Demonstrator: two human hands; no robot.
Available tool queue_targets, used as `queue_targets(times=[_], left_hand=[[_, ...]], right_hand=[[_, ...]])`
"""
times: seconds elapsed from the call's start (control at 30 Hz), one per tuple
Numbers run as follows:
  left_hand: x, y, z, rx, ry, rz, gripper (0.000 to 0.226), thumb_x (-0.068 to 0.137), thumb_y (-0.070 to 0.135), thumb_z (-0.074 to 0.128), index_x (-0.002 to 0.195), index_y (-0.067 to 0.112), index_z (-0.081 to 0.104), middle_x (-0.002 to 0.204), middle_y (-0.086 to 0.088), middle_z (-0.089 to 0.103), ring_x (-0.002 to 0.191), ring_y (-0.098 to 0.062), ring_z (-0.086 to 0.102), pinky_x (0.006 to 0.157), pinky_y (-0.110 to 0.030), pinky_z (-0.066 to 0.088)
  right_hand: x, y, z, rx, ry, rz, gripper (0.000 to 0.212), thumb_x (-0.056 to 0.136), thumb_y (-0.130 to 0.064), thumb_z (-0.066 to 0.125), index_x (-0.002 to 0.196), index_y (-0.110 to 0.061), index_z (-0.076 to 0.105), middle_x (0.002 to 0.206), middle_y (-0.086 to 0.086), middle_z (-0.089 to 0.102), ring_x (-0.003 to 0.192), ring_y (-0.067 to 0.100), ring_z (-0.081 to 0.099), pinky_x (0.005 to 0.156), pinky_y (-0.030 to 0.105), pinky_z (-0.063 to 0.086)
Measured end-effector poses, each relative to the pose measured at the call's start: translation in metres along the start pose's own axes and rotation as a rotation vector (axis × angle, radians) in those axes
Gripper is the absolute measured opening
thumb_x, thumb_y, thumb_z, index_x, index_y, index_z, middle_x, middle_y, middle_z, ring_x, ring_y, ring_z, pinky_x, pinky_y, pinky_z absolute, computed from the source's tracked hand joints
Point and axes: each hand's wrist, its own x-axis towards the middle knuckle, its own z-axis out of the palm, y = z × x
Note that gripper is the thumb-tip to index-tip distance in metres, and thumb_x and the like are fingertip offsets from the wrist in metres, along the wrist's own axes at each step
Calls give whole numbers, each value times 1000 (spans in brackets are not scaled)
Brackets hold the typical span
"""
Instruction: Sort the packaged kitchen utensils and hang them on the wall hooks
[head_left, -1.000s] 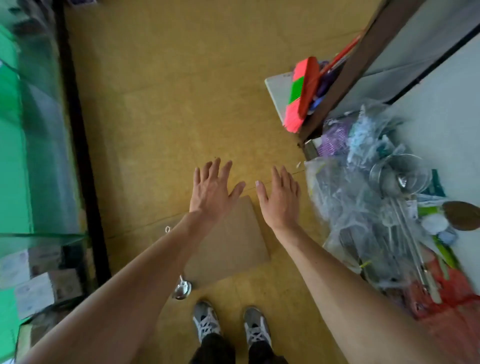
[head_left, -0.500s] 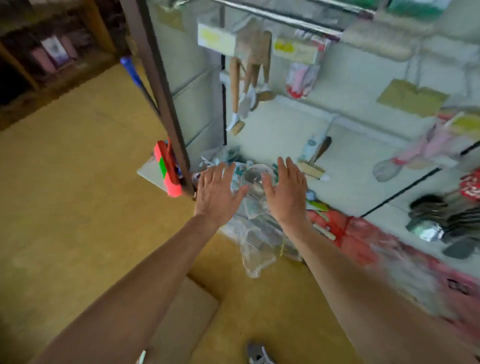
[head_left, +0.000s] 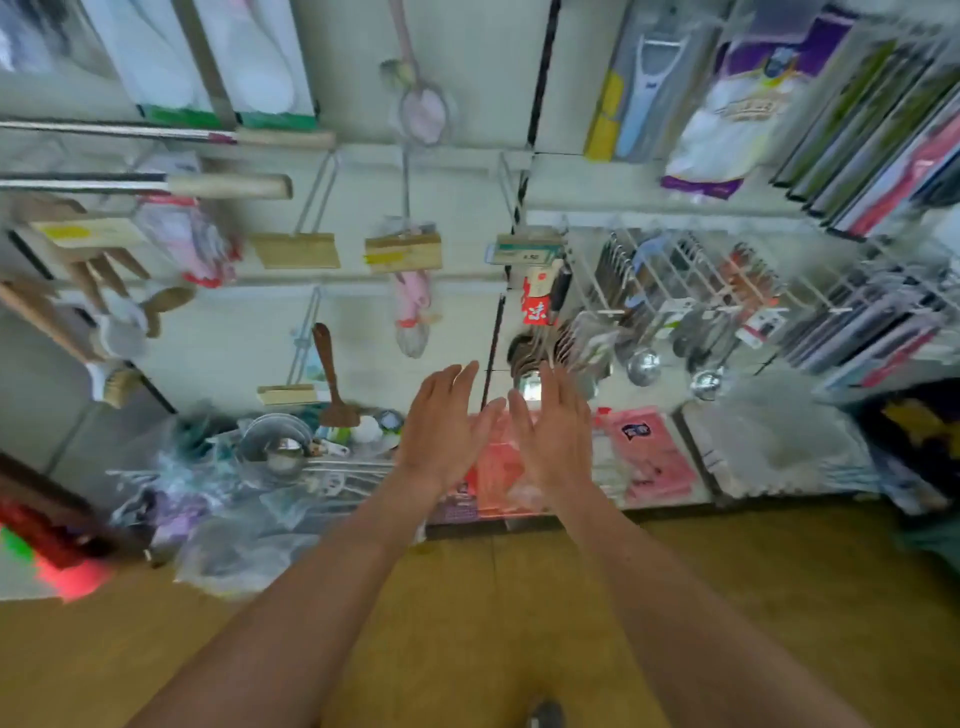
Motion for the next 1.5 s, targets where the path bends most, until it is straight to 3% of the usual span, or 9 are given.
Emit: queue_targets(times=[0.27, 0.7, 1.03, 1.13, 1.23, 1.33, 1.37, 1.43, 1.5], left_hand=[[34, 123, 58, -83, -85, 175, 60, 98, 51, 45, 147, 19, 35, 149, -3, 42, 138, -21, 34, 114, -37, 32], [122, 244, 218, -118, -270, 98, 47, 98, 50, 46, 137, 23, 47, 131, -2, 58, 116, -21, 55, 93, -38, 48], [217, 294, 344, -152, -333, -23, 55, 100, 40, 49, 146, 12, 41, 146, -9, 48, 135, -26, 43, 107, -36, 37], [248, 310, 366, -297, -296, -85, 45, 96, 31, 59, 135, 8, 53, 128, -13, 62, 120, -30, 56, 95, -32, 42], [274, 317, 390, -477, -299, -131, 47, 91, 25, 66, 134, 10, 53, 122, -12, 64, 112, -28, 60, 89, -28, 43], [289, 316, 406, -629, -324, -169, 43, 85, 16, 74, 124, 12, 57, 105, -5, 63, 98, -23, 61, 90, -35, 49], [293, 313, 411, -674, -320, -172, 36, 83, 10, 75, 115, 12, 60, 95, -2, 62, 89, -21, 60, 87, -37, 50], [298, 310, 417, -708, -313, -163, 24, 80, 2, 75, 97, 11, 60, 79, 3, 59, 72, -12, 58, 76, -31, 50], [301, 307, 418, -724, -313, -161, 22, 80, -6, 72, 83, 11, 58, 72, 5, 59, 63, -2, 57, 66, -22, 47]], right_hand=[[17, 115, -102, 7, 114, 227, 64, 101, -54, 35, 153, -17, 28, 160, 7, 28, 147, 24, 23, 121, 43, 21], [104, 297, -151, 111, 215, 455, 63, 100, -50, 45, 151, -15, 30, 155, 6, 36, 143, 24, 32, 116, 45, 31], [204, 405, -141, 247, 196, 461, 68, 96, -48, 55, 152, -18, 30, 154, 2, 38, 141, 21, 37, 112, 38, 37], [235, 422, -128, 379, 211, 449, 69, 90, -47, 65, 147, -18, 38, 141, 2, 52, 129, 19, 50, 105, 37, 45], [261, 432, -114, 625, 208, 459, 68, 82, -43, 77, 139, -22, 47, 118, 3, 67, 105, 14, 64, 94, 32, 53], [277, 440, -106, 653, 82, 420, 49, 83, -42, 74, 125, -22, 60, 104, -8, 70, 83, -14, 61, 76, 4, 46], [280, 440, -104, 646, 49, 410, 40, 85, -40, 72, 120, -23, 64, 104, -12, 69, 81, -18, 59, 72, 2, 43], [283, 438, -102, 659, 78, 415, 20, 86, -36, 72, 104, -29, 67, 98, -12, 69, 81, -7, 61, 73, 10, 44], [282, 435, -101, 702, 180, 409, 18, 81, -29, 79, 87, -32, 62, 82, -7, 68, 74, 8, 62, 69, 23, 48]])
